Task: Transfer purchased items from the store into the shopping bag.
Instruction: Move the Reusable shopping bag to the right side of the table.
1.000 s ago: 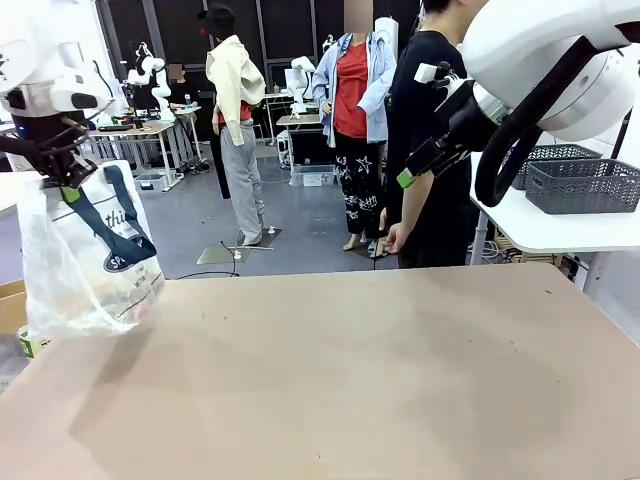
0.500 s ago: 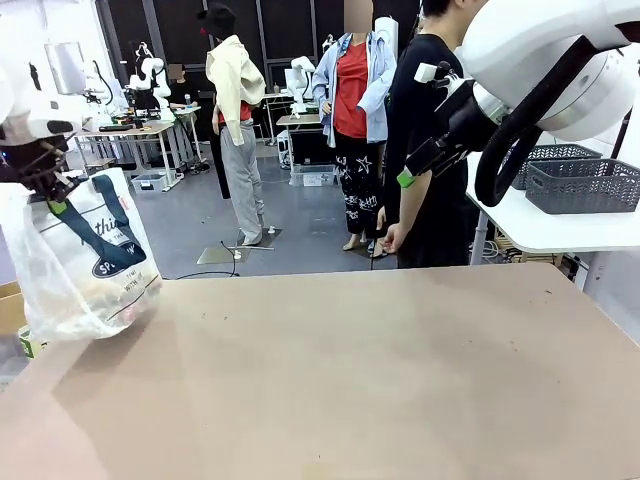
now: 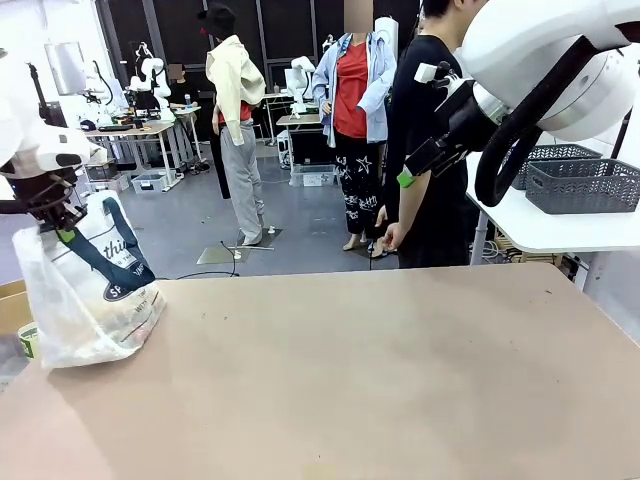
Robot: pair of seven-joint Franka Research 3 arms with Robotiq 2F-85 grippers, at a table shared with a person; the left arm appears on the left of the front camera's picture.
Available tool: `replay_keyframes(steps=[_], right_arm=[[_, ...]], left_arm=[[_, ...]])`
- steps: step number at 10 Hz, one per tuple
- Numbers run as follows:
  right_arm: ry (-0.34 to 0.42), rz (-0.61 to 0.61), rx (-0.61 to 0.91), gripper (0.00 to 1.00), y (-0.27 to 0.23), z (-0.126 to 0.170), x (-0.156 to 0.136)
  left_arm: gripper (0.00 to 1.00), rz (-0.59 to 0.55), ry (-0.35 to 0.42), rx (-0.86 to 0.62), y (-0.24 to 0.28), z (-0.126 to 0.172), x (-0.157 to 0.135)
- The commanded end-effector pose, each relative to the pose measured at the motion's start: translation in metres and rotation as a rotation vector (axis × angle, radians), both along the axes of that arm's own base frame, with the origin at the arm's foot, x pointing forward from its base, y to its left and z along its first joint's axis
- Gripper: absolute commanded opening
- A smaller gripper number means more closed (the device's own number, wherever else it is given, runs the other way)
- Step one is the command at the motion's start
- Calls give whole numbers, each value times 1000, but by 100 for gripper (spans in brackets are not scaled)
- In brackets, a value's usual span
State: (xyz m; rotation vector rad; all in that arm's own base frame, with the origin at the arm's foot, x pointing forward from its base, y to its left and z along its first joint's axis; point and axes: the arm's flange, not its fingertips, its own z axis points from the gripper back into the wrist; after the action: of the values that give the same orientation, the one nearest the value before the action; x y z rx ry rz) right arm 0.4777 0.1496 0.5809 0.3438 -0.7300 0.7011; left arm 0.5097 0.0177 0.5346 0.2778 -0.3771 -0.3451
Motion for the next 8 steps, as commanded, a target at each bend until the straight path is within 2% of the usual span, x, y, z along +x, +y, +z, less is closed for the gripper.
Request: replay_keyframes(steps=[1,3,6,7,8], right_arm=[[0,-2,-16,100,-2,-3,-4],[0,-2,-16,100,-2,-3,-4],[0,-2,-16,100,-2,-3,-4],[0,-2,-16,100,-2,-3,-4],[0,-2,-16,100,-2,-3,-4]], left_arm=[[0,21,27,-50,-5,-10,-8],[0,41,47,-64,-1,-16,-11],[0,28,68,-76,2,-8,-10],[0,26,33,-57,-2,-9,-7],[0,26,33,-57,-2,-9,-7]])
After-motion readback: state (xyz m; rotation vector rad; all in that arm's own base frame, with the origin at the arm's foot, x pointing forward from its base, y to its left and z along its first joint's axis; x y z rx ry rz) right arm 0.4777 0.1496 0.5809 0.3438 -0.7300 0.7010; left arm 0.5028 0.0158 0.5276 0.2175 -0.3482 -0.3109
